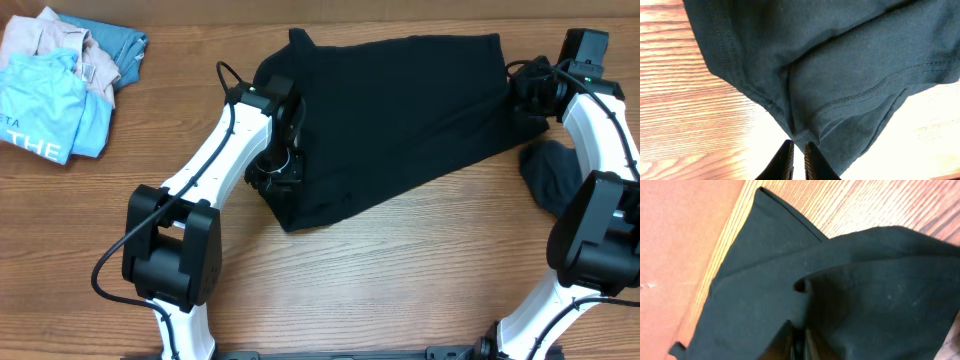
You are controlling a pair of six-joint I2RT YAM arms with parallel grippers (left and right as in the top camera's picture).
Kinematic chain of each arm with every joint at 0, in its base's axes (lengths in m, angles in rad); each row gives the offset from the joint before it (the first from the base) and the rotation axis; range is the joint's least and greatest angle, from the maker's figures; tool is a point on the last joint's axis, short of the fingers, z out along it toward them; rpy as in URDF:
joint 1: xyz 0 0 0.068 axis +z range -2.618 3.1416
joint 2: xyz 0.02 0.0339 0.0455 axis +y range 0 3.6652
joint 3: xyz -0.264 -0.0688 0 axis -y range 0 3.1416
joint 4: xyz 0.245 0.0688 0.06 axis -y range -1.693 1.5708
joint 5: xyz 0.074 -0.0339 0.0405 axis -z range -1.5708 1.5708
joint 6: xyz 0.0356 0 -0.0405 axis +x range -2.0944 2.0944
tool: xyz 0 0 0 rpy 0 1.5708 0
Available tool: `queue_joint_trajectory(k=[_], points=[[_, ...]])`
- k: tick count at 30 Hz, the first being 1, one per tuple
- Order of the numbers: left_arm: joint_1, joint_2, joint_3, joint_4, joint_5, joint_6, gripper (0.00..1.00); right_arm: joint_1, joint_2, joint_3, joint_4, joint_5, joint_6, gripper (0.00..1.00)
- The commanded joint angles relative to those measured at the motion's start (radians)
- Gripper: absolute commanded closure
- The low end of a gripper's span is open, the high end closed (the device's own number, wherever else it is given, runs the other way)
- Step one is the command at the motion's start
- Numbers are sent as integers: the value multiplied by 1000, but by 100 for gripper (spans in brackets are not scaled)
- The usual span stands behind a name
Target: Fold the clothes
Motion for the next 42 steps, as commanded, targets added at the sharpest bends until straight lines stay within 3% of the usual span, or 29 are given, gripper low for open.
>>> queue_joint_trajectory(k=[1, 3, 4, 7, 9, 11, 12, 14, 17, 18, 21, 23, 24, 26, 28, 30, 32, 36, 42], points=[[6, -6, 18, -3, -37, -17, 82, -4, 9, 31, 11, 15, 0, 53], [6, -6, 18, -2, -72, -33, 67, -4, 9, 31, 11, 14, -8, 18], [6, -6, 19, 5, -77, -33, 67, -4, 9, 31, 11, 14, -19, 10], [6, -10, 48, 3, -113, -34, 73, -15, -9, 32, -20, 14, -69, 3], [-8, -29, 104, -8, -129, -29, 70, -38, -48, 32, -66, 10, -69, 1], [-30, -36, 147, -17, -133, 10, 11, -50, -78, 32, -108, 6, -92, 0], [-44, -35, 147, -18, -90, 27, 0, -56, -89, 32, -138, 6, -96, 0], [-79, -35, 146, -39, -6, 35, 0, -64, -90, 31, -179, 6, -95, 0], [-174, -35, 134, -72, -3, -40, 1, -65, -90, 31, -202, 6, -95, 0], [-204, -35, 120, -76, -3, -67, 7, -66, -90, 31, -207, 6, -95, 0], [-265, -35, 39, -42, 38, -105, 39, -65, -90, 31, -212, 6, -95, 0], [-264, -32, -16, 15, 39, -105, 47, -65, -90, 31, -212, 6, -95, 0], [-256, -32, -36, 37, 37, -104, 43, -65, -90, 31, -212, 6, -95, 0], [-238, -31, -50, 80, -16, -104, 20, -65, -90, 31, -215, 6, -95, 0], [-220, -31, -52, 107, -137, -109, 11, -64, -90, 31, -215, 6, -95, 0], [-185, -31, -52, 108, -314, -142, 10, -64, -90, 31, -219, 6, -96, 0], [-137, -31, -52, 119, -385, -129, 12, -64, -90, 31, -223, 6, -96, 0], [-87, -31, -52, 108, -293, 43, 16, -64, -89, 31, -222, 6, -96, 0], [-105, -31, -53, -47, -205, 34, 16, -64, -89, 31, -223, 7, -119, 0]])
